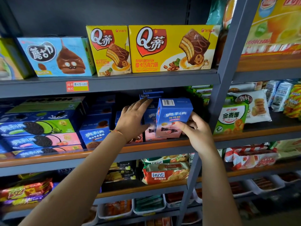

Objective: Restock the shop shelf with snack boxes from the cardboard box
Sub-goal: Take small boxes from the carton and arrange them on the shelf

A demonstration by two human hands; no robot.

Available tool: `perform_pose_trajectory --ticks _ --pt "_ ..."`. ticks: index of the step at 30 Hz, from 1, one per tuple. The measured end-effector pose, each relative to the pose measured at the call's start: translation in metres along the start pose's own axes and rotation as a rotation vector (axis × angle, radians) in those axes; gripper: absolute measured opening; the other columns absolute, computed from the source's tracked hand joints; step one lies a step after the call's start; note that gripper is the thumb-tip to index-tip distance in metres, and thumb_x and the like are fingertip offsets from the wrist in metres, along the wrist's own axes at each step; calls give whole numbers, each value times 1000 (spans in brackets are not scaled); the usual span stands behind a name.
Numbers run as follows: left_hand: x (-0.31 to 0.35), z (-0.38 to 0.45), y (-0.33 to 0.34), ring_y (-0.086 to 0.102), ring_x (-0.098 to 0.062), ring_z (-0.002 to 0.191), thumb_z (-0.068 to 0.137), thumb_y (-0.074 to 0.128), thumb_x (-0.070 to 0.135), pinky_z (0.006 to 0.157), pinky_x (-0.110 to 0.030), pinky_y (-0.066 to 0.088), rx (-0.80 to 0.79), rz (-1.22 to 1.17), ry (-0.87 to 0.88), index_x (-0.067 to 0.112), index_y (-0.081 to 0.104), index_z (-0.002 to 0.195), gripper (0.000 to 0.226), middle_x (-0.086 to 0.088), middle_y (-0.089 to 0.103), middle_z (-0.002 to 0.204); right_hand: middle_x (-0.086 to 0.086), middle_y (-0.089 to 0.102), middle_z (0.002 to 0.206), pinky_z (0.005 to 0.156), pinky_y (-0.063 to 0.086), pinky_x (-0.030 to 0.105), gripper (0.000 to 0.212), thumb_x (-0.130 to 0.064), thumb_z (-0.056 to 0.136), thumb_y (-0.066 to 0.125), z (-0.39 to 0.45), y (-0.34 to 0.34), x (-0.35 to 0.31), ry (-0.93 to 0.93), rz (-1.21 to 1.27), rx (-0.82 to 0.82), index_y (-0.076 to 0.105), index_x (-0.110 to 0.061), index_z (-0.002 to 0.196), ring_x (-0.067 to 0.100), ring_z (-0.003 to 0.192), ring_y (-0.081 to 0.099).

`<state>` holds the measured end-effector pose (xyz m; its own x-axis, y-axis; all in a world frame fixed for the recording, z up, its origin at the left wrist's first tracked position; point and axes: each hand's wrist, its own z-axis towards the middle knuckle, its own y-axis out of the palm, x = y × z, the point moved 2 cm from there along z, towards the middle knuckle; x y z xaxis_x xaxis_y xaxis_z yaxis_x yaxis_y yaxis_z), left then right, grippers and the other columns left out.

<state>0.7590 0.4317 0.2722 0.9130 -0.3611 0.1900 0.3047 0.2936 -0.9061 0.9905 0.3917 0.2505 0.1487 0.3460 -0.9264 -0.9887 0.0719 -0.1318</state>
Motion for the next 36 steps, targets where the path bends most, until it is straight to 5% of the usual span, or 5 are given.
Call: perform_pose_trajectory --ticks 5,9,25,33,36 --pt "2 -18 -7 24 -15 148 85 34 22 123 -43 15 55 -443 -68 26 40 150 65 2 36 158 -18 68 114 81 44 7 29 -23 89 72 0 12 5 -4 -60 -35 64 -32 116 -10 101 60" --pt "3 -21 -14 32 -9 144 96 27 37 122 -43 19 44 -638 -117 28 47 145 54 5 44 153 -14 68 118 96 47 30 31 -29 87 74 0 20 14 14 -102 -57 65 -32 117 5 112 61" --pt "14 -17 -20 44 -25 137 99 27 58 116 -35 30 13 -786 -249 21 49 146 63 -5 54 144 -6 67 118 82 47 6 48 -11 77 83 -10 18 10 -104 -81 45 66 -32 117 4 110 61" --pt "10 -20 -14 44 1 120 102 31 49 80 9 27 30 -866 -259 25 52 141 50 20 51 125 -11 63 119 83 51 13 49 -12 77 83 -8 17 11 -151 -145 46 68 -29 120 -5 109 58" --pt "8 -22 -12 44 -1 127 93 31 60 103 -7 30 49 -895 -238 25 50 143 64 17 53 133 -9 65 120 87 52 16 48 -17 77 83 -4 19 12 -152 -190 37 68 -23 122 1 111 58"
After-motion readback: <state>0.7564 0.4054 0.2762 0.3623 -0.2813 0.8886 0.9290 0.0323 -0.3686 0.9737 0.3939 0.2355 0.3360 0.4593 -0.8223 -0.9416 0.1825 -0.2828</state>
